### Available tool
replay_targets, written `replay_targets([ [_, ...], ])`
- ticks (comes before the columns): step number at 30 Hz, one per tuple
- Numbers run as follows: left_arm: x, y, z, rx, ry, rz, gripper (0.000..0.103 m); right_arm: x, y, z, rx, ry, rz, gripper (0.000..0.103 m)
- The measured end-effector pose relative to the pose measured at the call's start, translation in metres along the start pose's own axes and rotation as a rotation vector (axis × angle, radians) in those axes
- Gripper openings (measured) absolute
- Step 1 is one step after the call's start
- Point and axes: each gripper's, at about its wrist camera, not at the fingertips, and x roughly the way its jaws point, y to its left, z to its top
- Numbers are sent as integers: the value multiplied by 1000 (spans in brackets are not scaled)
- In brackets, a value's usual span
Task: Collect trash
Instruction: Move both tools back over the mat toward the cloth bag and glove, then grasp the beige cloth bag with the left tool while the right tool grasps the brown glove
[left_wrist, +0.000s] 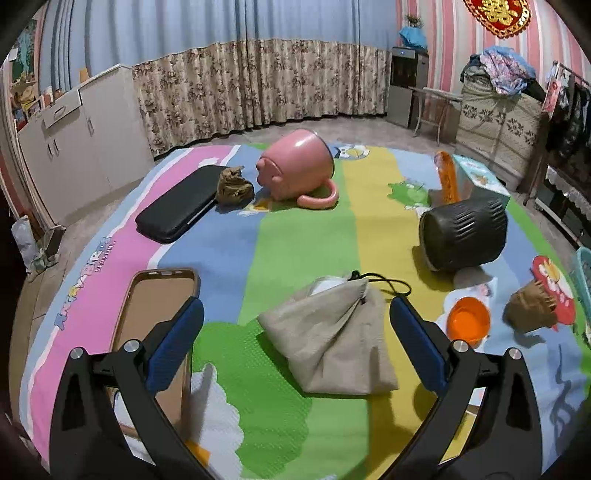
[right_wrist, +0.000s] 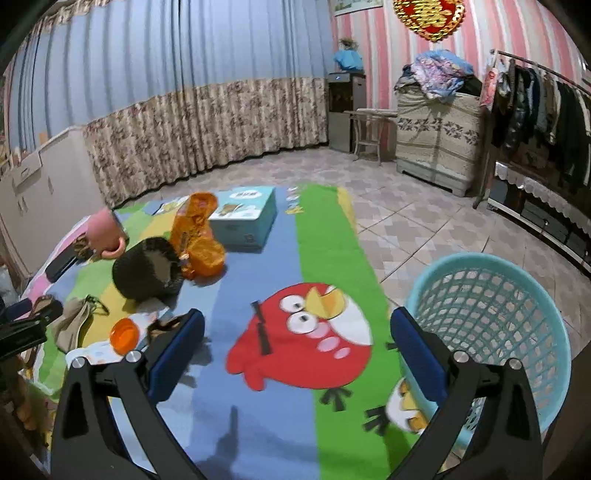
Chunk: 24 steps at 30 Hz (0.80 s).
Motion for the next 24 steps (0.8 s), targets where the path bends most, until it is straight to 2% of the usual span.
replay_targets([
  [8, 22, -6, -4, 12, 88, -53, 97, 7, 33, -4, -26, 50, 84, 98],
  [10, 25, -8, -4, 15, 98, -61, 91, 9, 41, -5, -44, 56, 93, 98],
  [12, 28, -11, -4, 27, 120, -81, 77, 11, 48, -7, -65, 64, 95, 98],
  [13, 30, -12, -5, 28, 125, -86, 74, 12, 50, -8, -71, 68, 97, 98],
  [15, 29, -10, -5, 29, 116, -108, 61, 14, 55, -10, -84, 80, 103, 98],
  [19, 22, -9, -4, 35, 81, -98, 48, 18, 65, -14, -92, 98, 117, 98],
  [21, 16, -5, -3, 40, 59, -92, 31, 21, 71, -15, -102, 109, 120, 98],
  [24, 12, 1, 0, 38, 33, -68, 29, 32, 83, -21, -140, 137, 101, 98],
])
